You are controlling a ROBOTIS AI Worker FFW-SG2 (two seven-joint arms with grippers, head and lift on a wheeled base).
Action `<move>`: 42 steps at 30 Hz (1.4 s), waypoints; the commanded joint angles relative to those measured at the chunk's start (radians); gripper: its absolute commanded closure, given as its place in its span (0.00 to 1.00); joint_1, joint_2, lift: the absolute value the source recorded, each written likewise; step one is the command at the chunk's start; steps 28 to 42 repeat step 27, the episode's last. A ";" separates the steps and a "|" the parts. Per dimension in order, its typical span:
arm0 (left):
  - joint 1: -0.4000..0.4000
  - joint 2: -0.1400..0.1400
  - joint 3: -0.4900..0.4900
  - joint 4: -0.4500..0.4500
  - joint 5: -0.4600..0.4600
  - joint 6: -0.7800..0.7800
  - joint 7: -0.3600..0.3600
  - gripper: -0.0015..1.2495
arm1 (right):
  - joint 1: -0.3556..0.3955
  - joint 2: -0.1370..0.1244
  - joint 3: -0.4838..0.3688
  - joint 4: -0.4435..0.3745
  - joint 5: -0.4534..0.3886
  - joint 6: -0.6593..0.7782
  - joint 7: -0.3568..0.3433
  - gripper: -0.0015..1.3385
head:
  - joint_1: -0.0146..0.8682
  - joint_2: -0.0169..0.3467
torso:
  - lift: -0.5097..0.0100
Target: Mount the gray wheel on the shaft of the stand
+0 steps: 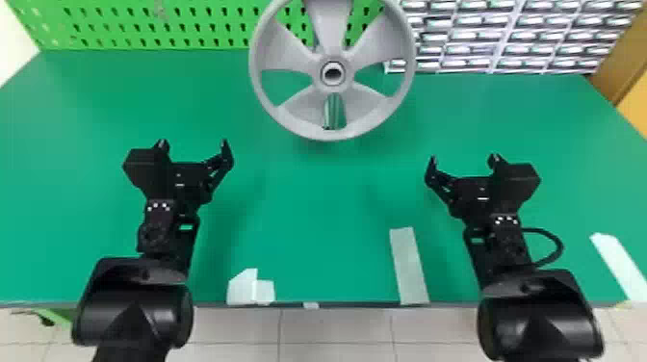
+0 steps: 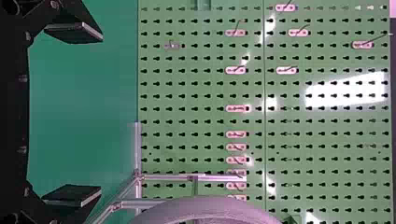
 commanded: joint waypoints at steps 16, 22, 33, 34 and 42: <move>-0.001 0.000 -0.001 0.000 -0.001 -0.001 0.000 0.11 | -0.005 0.003 -0.007 0.000 0.005 0.000 0.000 0.09 | 1.00 0.19 | 0.79; -0.003 0.000 0.002 0.000 -0.002 -0.001 0.000 0.11 | -0.005 0.006 -0.020 0.002 0.006 0.000 0.000 0.09 | 1.00 0.19 | 0.79; -0.003 0.000 0.002 0.002 -0.001 -0.001 0.000 0.11 | -0.003 0.009 -0.025 0.021 -0.034 -0.001 0.000 0.09 | 1.00 0.19 | 0.79; -0.003 0.000 0.002 0.002 -0.001 -0.001 0.000 0.11 | -0.003 0.009 -0.025 0.021 -0.034 -0.001 0.000 0.09 | 1.00 0.19 | 0.79; -0.003 0.000 0.002 0.002 -0.001 -0.001 0.000 0.11 | -0.003 0.009 -0.025 0.021 -0.034 -0.001 0.000 0.09 | 1.00 0.19 | 0.79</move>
